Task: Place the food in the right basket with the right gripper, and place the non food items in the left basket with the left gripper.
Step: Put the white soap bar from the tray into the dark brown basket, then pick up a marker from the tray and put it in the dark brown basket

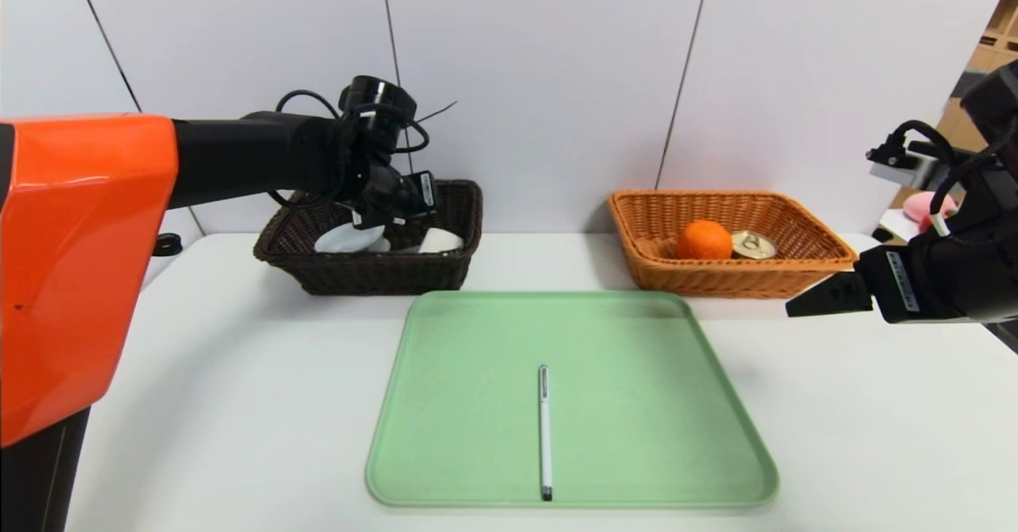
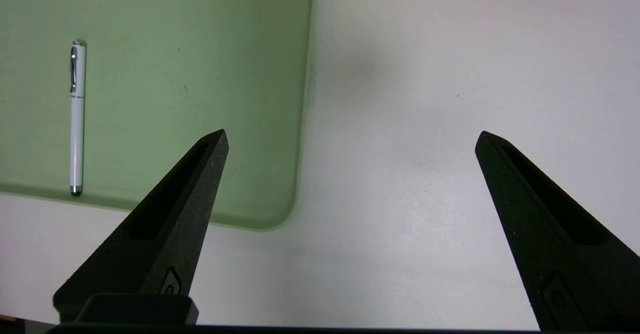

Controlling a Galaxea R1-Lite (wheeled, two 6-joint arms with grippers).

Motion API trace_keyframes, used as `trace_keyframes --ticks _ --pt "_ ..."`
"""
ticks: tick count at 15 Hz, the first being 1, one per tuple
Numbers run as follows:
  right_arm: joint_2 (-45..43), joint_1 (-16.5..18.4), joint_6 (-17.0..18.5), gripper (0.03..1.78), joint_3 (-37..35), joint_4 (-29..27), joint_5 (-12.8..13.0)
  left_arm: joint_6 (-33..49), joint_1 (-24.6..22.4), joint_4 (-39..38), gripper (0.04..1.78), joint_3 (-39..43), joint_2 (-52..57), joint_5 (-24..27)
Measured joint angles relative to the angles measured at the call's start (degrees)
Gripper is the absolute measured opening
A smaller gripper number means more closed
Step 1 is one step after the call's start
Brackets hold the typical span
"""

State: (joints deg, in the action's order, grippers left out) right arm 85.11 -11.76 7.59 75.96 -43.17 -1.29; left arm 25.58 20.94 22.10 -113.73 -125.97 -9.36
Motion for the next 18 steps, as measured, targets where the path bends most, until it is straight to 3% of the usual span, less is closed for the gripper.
trace_keyframes --ticks 5,8,11,14,18 --pt "-1.16 0.0 -0.21 1.71 1.3 1.38 1.69 -5.66 0.06 1.85 1.52 0.55 9.55 -0.34" --pt "-2.71 -0.77 -4.84 1.71 2.01 9.41 6.89 -15.08 -0.05 10.97 1.58 2.21 22.53 -0.44" --pt "-6.1 -2.21 -9.41 1.71 2.07 18.2 8.18 -23.63 -0.22 21.11 1.62 5.01 36.88 -1.02" --pt "-12.54 -0.44 -10.68 1.71 0.06 18.94 10.83 -25.69 -7.19 24.26 1.65 9.35 50.44 -2.62" --pt "-26.25 4.77 -10.92 1.71 -12.4 19.41 11.73 -24.81 -15.63 24.94 1.67 21.81 67.56 -2.99"
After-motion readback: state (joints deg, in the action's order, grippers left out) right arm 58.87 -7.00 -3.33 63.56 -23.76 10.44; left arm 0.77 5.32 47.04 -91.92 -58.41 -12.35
